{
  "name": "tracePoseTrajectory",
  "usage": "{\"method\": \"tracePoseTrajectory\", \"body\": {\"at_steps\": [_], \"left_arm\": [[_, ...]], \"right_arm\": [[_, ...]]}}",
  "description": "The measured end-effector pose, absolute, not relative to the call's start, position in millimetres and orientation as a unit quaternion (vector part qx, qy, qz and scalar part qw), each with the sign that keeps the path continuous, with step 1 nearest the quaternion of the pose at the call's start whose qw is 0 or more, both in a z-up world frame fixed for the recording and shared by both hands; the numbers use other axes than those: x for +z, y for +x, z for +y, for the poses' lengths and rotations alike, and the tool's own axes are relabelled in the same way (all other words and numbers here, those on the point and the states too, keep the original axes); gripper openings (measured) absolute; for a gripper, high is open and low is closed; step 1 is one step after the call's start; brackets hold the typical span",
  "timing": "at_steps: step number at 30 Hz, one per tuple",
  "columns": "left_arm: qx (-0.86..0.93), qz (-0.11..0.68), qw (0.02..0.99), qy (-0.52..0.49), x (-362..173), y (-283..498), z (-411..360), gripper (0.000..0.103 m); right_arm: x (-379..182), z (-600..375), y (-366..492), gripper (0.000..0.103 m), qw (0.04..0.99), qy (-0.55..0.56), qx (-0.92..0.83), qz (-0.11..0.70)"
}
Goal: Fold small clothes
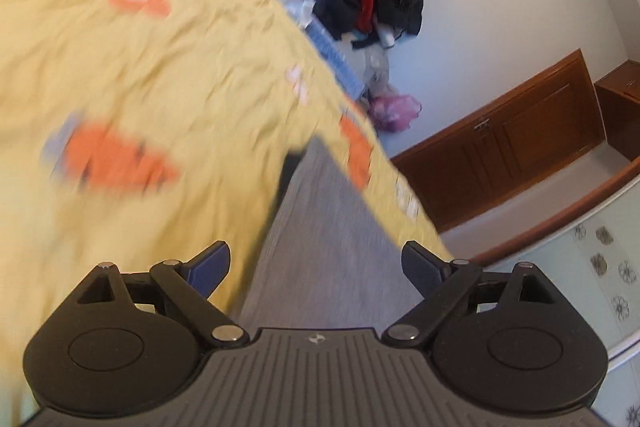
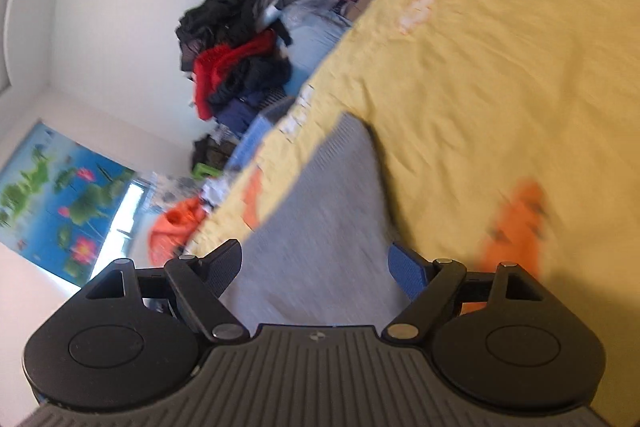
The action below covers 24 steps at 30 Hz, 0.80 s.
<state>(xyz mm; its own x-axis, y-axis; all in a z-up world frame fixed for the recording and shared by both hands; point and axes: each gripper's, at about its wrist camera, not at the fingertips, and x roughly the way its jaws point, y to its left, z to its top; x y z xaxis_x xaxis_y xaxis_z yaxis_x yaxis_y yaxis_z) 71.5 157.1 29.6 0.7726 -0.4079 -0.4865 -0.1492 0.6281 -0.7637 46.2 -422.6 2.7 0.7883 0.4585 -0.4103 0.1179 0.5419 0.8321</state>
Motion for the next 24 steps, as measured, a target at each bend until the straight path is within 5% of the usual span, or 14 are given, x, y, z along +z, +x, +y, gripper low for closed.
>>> {"method": "tracePoseTrajectory", "body": {"at_steps": [5, 14, 16, 18, 21, 23, 24], "left_arm": [[-0.064, 0.331, 0.813, -0.476, -7.5, 23.1, 146.7, 0.094], [-0.072, 0.292, 0.811, -0.501, -9.4, 55.5, 122.3, 0.094], [-0.061, 0.292, 0.804, -0.514, -14.7, 61.3, 120.4, 0.074], [-0.054, 0.317, 0.791, -0.521, -27.3, 65.6, 118.2, 0.033], [-0.052, 0.316, 0.799, -0.509, -34.8, 60.7, 115.7, 0.022], [-0.046, 0.316, 0.801, -0.506, -36.2, 62.2, 116.5, 0.015], [-0.041, 0.32, 0.801, -0.504, -37.5, 65.5, 117.4, 0.007]], "right_arm": [[-22.9, -401.2, 3.5, 0.083, 0.817, 0.448, 0.076, 0.354], [-21.8, -360.9, 40.6, 0.076, 0.845, 0.438, 0.043, 0.304], [-24.2, -354.3, 52.1, 0.067, 0.848, 0.438, 0.03, 0.298], [-28.4, -351.6, 58.2, 0.059, 0.844, 0.442, 0.029, 0.302], [-32.2, -352.4, 57.9, 0.046, 0.842, 0.445, 0.03, 0.303], [-37.4, -355.1, 59.4, 0.02, 0.838, 0.447, 0.025, 0.312], [-41.8, -357.2, 61.6, 0.017, 0.834, 0.451, 0.023, 0.318]]}}
